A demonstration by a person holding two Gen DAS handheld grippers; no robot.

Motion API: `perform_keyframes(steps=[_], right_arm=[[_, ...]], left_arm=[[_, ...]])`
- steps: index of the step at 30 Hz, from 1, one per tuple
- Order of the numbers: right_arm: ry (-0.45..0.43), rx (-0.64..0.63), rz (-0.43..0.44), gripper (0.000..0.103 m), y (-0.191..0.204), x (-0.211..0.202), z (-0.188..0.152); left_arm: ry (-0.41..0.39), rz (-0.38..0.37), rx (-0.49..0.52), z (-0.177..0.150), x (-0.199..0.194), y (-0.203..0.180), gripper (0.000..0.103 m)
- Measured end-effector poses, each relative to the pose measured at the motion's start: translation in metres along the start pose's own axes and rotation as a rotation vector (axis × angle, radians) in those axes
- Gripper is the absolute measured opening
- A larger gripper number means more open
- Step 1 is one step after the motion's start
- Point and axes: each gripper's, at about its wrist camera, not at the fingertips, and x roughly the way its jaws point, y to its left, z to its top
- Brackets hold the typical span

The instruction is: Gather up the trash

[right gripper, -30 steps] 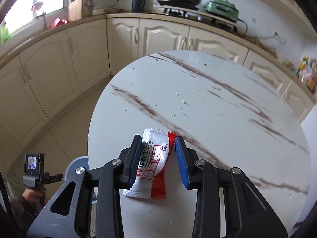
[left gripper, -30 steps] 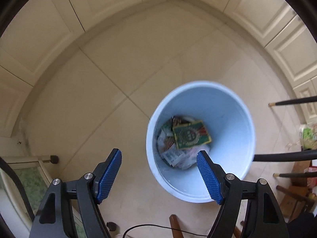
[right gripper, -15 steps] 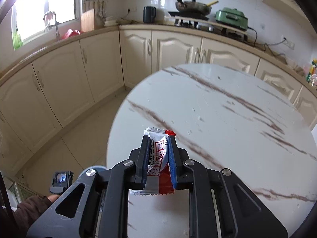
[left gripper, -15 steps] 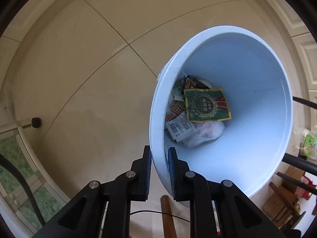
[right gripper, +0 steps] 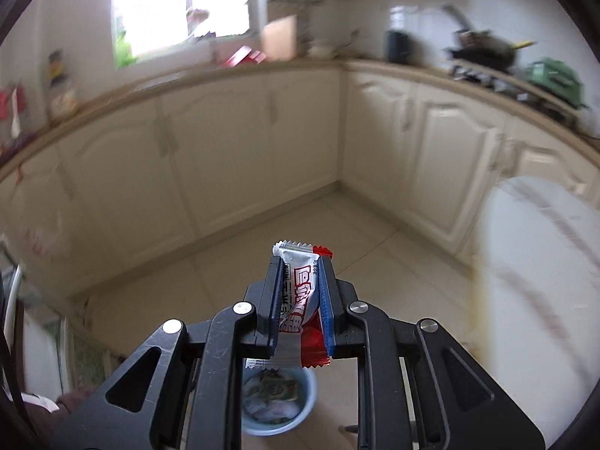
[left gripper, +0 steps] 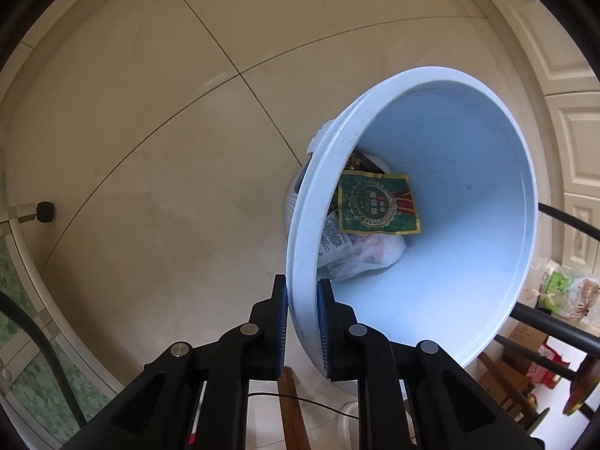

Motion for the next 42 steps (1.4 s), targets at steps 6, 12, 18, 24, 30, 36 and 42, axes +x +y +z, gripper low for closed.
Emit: perform_keyframes(steps=[6,12,18,24,30,36,42], right_arm=[[0.246,0.058,0.106,0.018,0.015,0.122,-0.06],[0.411,0.138,0.17,0.02,0.011,0.204,-0.119],[0.417,0.172,0.14,0.043,0.001,0.21,-0.134],[0.414,0.171,0.084,0.064,-0.003,0.195,-0.135],[0.396,0.117,0.035,0.076,0.0,0.17,-0.122],[0.322,0.074,-0.011,0.086,0.01,0.118,-0.094],[0.207,0.032,-0.038,0.094,0.026,0.044,-0.055]], left_arm=[[0.007,0.0,0.002,0.005,0.025,-0.004,0.011],[0.012,-0.002,0.005,0.013,0.034,-0.001,0.011],[0.018,0.012,0.008,0.008,0.073,-0.018,0.011],[0.009,0.048,0.038,0.012,0.096,-0.029,0.011],[-0.162,0.043,0.038,0.001,0.085,-0.042,0.016],[-0.456,0.042,0.072,-0.05,0.03,-0.07,0.048],[-0.652,0.047,0.12,-0.145,-0.026,-0.107,0.065]])
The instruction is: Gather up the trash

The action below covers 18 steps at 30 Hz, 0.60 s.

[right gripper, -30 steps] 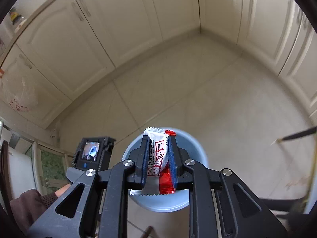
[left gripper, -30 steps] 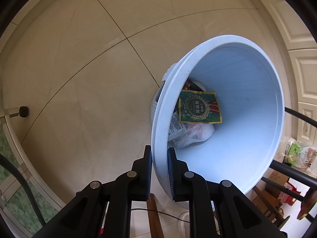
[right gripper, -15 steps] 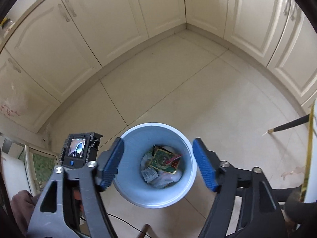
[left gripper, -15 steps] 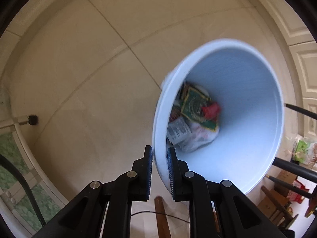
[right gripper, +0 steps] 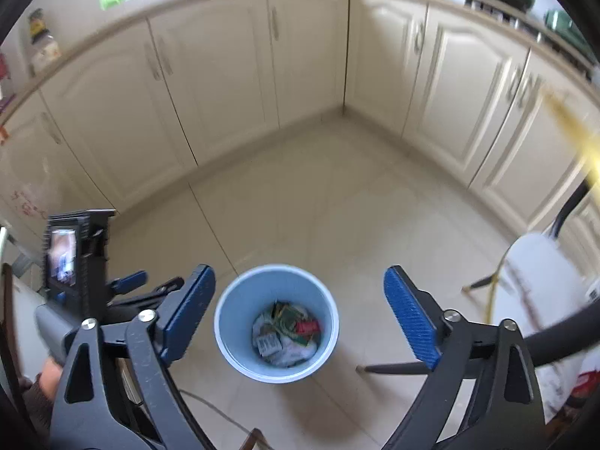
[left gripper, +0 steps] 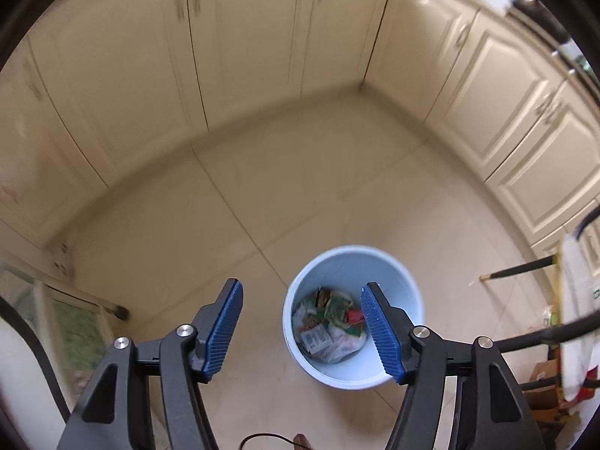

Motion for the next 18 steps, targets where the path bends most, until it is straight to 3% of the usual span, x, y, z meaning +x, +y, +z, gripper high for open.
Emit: perform_keyframes(steps=[2,4,10,12,13,15,16,18], right_arm=[[-0.052,-0.011,-0.003,0.095,0.005,-0.031,0.008],[-0.106,-0.021,-0.015,0.1,0.006,-0.063,0.012],[-0.272,-0.009,-0.043,0.103,-0.001,-0.176,0.015],[-0.331,0.003,-0.054,0.103,-0.006,-0.217,0.012],[-0.354,0.007,-0.06,0.103,-0.008,-0.235,0.011],[-0.409,0.017,-0.078,0.103,-0.014,-0.273,0.006],[-0.436,0.026,-0.091,0.103,-0.018,-0.293,0.002],[-0.489,0.042,-0.122,0.103,-0.023,-0.33,-0.006]], left_arm=[[-0.044,-0.019,0.008,-0.015,-0.035,-0.009,0.073],[-0.123,-0.04,0.012,-0.029,-0.074,-0.028,0.073],[-0.354,-0.098,0.052,-0.031,-0.216,-0.055,0.085],[-0.43,-0.109,0.073,-0.054,-0.264,-0.077,0.091],[-0.464,-0.113,0.083,-0.067,-0.3,-0.071,0.092],[-0.542,-0.136,0.115,-0.102,-0.332,-0.091,0.097],[-0.563,-0.145,0.125,-0.098,-0.359,-0.074,0.097],[-0.618,-0.159,0.151,-0.13,-0.389,-0.088,0.099]])
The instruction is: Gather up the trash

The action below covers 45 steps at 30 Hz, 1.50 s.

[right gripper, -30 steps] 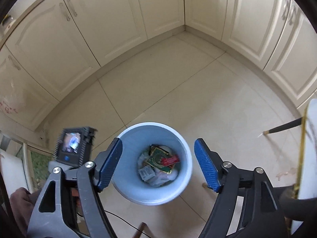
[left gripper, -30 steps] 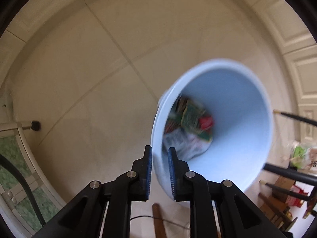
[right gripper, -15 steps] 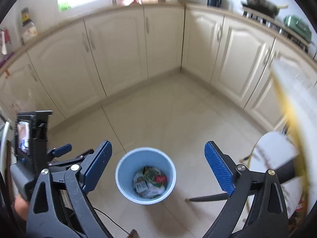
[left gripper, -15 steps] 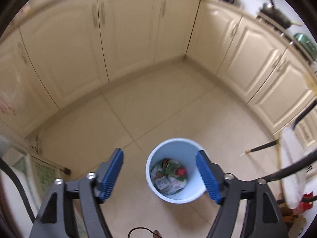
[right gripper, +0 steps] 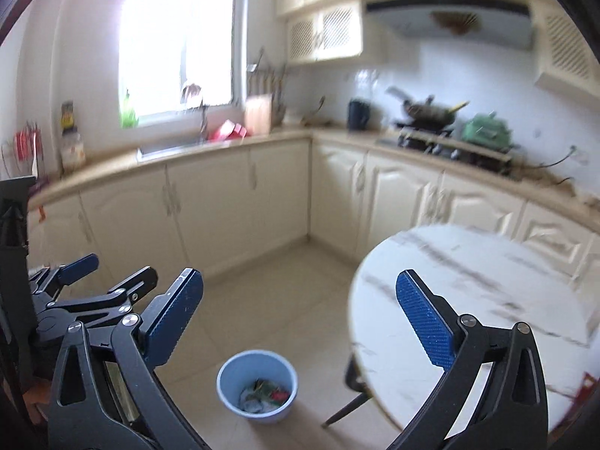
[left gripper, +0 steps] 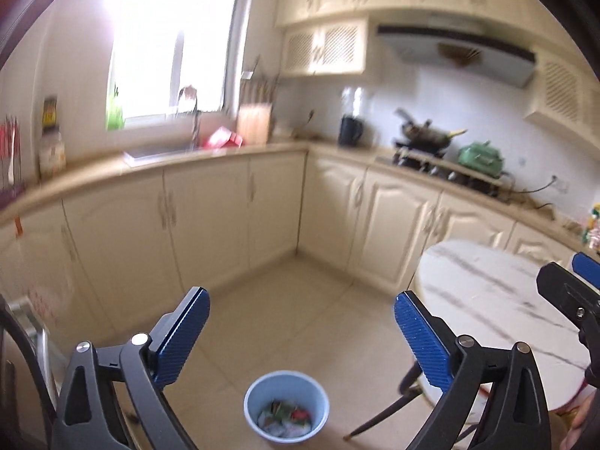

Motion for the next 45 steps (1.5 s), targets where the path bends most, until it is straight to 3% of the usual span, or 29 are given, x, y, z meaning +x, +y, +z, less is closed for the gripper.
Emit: perform_keyframes(steps=[2,4,9,18,29,36,45], right_arm=[[-0.03,0.006,-0.014,0.103,-0.007,-0.028,0.007],[-0.071,0.015,-0.034,0.103,-0.016,-0.06,0.014],[-0.155,0.024,-0.088,0.103,-0.03,-0.125,0.028],[-0.259,0.037,-0.155,0.103,-0.042,-0.198,0.039],[-0.365,0.023,-0.185,0.103,-0.036,-0.251,0.048],[-0.362,0.021,-0.2,0.103,-0.032,-0.257,0.047],[-0.351,0.042,-0.187,0.103,-0.032,-0.252,0.044]], left_arm=[[-0.045,-0.022,0.021,0.012,-0.042,-0.006,0.101],[-0.091,-0.015,0.036,0.002,-0.075,-0.023,0.101],[-0.183,-0.035,0.067,0.006,-0.173,-0.013,0.102],[-0.329,-0.078,0.119,-0.034,-0.286,-0.009,0.102],[-0.372,-0.102,0.122,-0.084,-0.309,0.016,0.102],[-0.358,-0.08,0.082,-0.078,-0.31,0.025,0.102],[-0.344,-0.053,0.068,-0.034,-0.289,0.011,0.102]])
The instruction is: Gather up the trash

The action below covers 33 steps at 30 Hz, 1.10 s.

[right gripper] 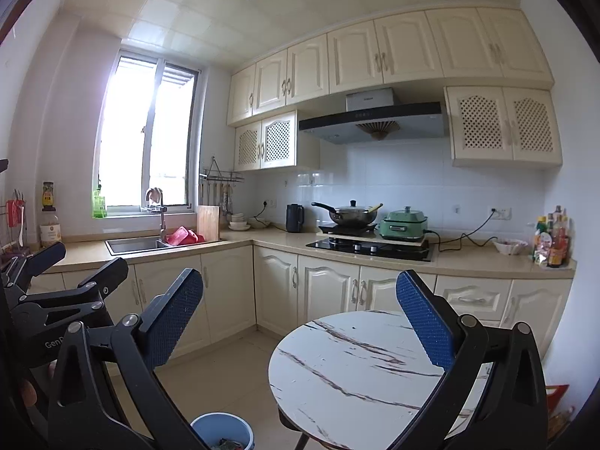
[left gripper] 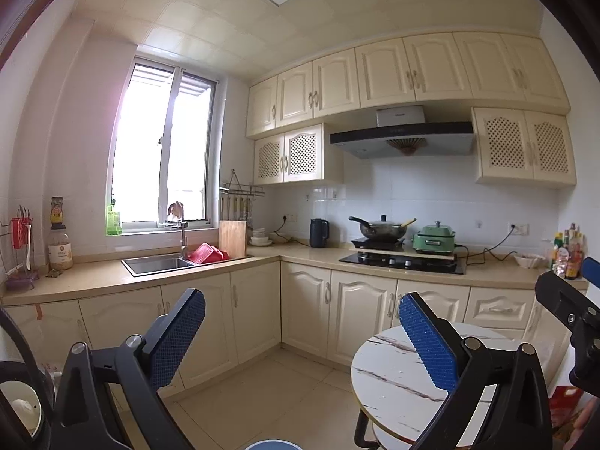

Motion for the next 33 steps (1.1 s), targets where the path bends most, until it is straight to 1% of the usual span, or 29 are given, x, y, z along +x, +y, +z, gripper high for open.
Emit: perform_keyframes(steps=[3,4,11,19,33], right_arm=[[0.001,0.005,0.002,0.103,-0.001,0.002,0.0],[-0.003,0.007,0.004,0.103,-0.001,0.002,-0.001],[-0.031,0.014,0.021,0.103,0.001,-0.001,-0.005],[-0.026,0.019,0.025,0.103,0.001,0.003,-0.007],[-0.016,0.02,0.027,0.103,0.002,0.006,-0.009]], left_arm=[[-0.003,-0.001,0.003,0.012,0.004,-0.005,0.102],[-0.003,-0.001,0.006,0.019,0.012,-0.007,0.102],[-0.005,-0.005,0.015,0.046,0.019,-0.003,0.102],[-0.004,-0.015,0.012,0.054,0.016,0.01,0.102],[-0.001,-0.035,0.032,0.084,0.028,0.04,0.102]])
